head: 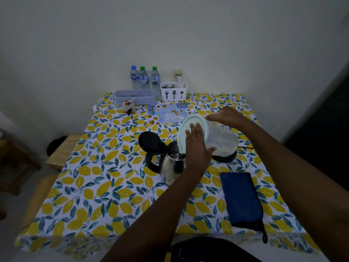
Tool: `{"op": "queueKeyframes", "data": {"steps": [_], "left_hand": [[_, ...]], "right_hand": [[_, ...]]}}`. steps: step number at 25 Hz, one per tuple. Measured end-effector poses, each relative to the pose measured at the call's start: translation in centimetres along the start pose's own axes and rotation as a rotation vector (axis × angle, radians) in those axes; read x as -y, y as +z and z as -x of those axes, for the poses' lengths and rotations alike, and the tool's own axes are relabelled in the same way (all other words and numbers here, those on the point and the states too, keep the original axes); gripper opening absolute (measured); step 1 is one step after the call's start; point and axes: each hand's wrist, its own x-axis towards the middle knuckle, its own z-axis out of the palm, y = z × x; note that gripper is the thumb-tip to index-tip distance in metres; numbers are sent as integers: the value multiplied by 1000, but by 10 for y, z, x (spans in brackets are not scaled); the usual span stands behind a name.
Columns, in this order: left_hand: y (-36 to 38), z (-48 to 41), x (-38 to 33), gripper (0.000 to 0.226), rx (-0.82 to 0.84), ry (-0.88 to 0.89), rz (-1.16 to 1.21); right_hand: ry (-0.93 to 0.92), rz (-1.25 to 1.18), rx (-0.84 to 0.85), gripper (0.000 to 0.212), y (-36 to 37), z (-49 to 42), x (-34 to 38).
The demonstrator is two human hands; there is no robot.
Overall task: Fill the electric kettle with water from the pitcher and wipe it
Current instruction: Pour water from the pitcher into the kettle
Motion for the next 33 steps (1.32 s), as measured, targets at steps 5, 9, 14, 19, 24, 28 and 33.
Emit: {"op": "queueKeyframes", "data": {"steps": [5, 9, 14, 19, 24, 28, 33], "left_hand": [[-2, 1, 1, 102, 12, -2, -8], [-2, -1, 4, 102, 17, 4, -5], [-1, -7, 3, 102, 46, 56, -101], [13, -17, -2, 100, 140, 140, -288], [43, -32, -12, 100, 326, 248, -470], [89, -46, -32, 101, 445, 350, -576], [154, -71, -73, 100, 545, 492, -685]], "right_hand": [[9, -23, -4, 54, 4, -5, -5], [9, -41, -3, 50, 4, -4, -7], [35, -137, -18, 49, 6, -1, -17], [184, -404, -86, 41, 15, 8, -49], [372, -694, -184, 34, 31, 22, -109], [483, -872, -255, 43, 30, 30, -169], [632, -964, -385, 46, 5, 32, -248]]}}
